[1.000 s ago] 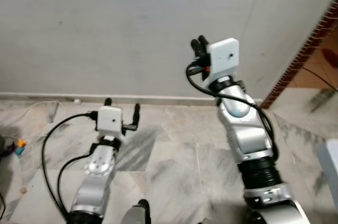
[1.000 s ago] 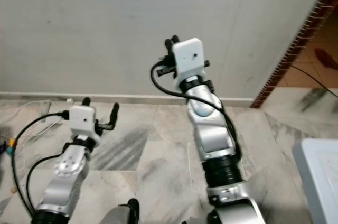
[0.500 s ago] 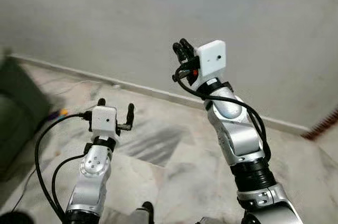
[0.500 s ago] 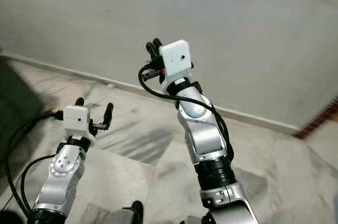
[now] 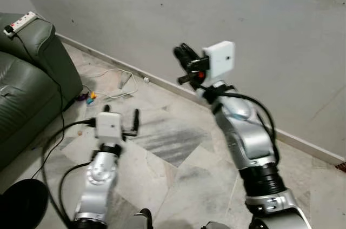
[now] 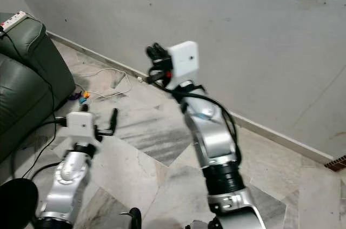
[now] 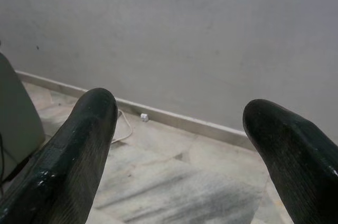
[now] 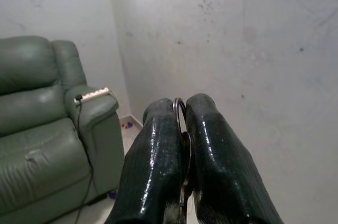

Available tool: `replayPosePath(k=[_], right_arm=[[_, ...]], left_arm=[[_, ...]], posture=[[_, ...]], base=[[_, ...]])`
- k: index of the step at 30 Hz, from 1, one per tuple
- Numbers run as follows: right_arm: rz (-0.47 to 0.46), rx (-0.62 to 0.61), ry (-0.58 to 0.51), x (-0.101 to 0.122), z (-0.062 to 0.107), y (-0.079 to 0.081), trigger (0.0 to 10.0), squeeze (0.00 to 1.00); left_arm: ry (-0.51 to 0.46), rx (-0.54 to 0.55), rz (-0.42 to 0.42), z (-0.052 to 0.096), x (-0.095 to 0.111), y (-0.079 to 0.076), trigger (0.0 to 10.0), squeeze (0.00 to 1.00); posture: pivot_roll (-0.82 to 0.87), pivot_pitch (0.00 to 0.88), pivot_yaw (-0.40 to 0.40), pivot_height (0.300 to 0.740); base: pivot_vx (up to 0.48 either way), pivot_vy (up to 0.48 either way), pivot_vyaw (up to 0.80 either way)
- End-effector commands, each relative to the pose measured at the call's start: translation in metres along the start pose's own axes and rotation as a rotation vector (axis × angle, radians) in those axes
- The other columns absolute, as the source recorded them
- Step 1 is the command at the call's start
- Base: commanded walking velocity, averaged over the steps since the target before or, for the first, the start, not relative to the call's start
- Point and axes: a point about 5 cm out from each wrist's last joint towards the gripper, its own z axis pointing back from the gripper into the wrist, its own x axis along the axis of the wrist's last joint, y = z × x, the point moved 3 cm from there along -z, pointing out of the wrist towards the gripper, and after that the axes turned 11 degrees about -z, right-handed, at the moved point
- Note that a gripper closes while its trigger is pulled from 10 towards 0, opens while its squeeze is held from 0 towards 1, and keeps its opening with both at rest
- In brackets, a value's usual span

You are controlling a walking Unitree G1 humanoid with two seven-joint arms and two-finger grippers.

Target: Hang keys on a hook

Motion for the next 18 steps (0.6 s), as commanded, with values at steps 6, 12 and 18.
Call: replayPosePath(k=[6, 12, 18], right_arm=[[0.001, 0.032, -0.016, 0.006, -0.003, 0.01, 10.0, 0.0], [0.055, -0.11, -0.033, 0.008, -0.001, -0.012, 10.0, 0.0], [0.026, -0.17, -0.023, 0.008, 0.001, -0.025, 10.0, 0.0]], left_arm=[[0.016, 0.019, -0.008, 0.002, -0.005, 0.01, 10.0, 0.0], [0.015, 0.013, -0.004, 0.002, -0.004, 0.011, 10.0, 0.0], [0.009, 0.001, 0.003, 0.0, -0.002, 0.009, 10.0, 0.0]], posture=[[-0.07, 0.192, 0.005, 0.74], [-0.07, 0.19, 0.014, 0.74], [-0.08, 0.196, 0.016, 0.74]], base=[[0.0, 0.0, 0.0], [0.0, 0.0, 0.0], [0.0, 0.0, 0.0]])
